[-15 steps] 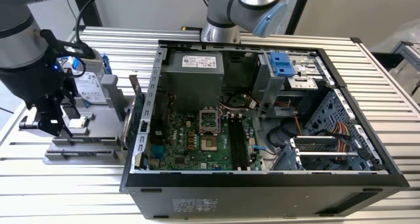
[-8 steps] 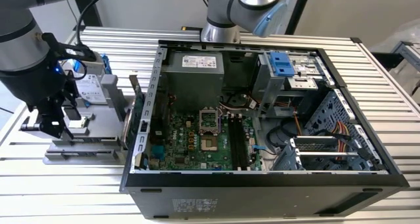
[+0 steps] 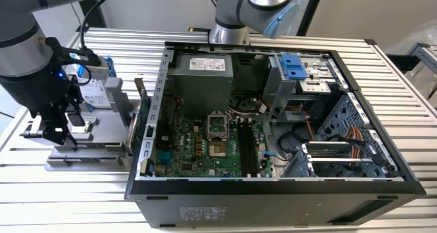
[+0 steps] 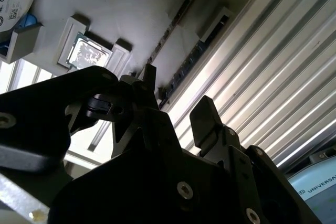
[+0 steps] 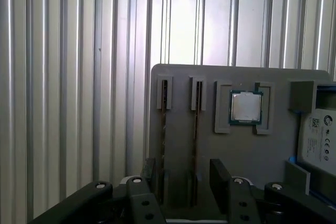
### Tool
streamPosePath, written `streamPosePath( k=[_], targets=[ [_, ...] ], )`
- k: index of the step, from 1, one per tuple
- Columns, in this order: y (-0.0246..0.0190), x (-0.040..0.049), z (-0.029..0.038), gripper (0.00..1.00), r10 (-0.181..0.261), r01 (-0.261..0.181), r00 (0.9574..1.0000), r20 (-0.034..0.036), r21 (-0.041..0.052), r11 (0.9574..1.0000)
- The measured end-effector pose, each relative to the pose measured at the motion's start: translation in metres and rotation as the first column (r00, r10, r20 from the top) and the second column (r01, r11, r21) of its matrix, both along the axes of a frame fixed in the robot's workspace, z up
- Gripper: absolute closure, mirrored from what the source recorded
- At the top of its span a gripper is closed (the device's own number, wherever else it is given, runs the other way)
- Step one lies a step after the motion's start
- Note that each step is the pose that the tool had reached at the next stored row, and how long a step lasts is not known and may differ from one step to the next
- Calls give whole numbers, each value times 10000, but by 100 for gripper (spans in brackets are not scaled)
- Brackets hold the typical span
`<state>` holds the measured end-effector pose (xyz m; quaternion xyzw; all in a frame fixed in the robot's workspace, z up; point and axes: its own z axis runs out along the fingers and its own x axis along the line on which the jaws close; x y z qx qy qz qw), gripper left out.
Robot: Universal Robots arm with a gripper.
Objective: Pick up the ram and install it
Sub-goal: 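Pick up the ram and move it above insertion slot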
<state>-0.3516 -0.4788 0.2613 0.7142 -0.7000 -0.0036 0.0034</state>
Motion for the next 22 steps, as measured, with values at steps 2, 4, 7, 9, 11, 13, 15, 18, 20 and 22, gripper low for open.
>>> streamPosePath(
  k=[2,4,7,9,11,13,15,18,20,22],
  targets=[
    [0,0,-2,0,1,-1,10000,2,2,10000],
    [0,0,-3,0,1,-1,10000,2,2,10000],
    [0,6,-7,0,1,-1,10000,5,5,10000],
    [-3,10,-10,0,0,0,10000,-3,3,10000],
    [-7,10,-24,0,0,0,10000,-11,2,10000],
    [-14,10,-40,0,0,0,10000,-19,2,10000],
    [-15,10,-61,0,-6,6,10000,-24,3,10000],
    [-19,10,-88,0,-29,29,10000,-46,2,10000],
    [-20,10,-106,0,-45,45,10000,-56,3,10000],
    [-23,11,-124,0,-73,73,9999,-69,2,10000]
  ],
)
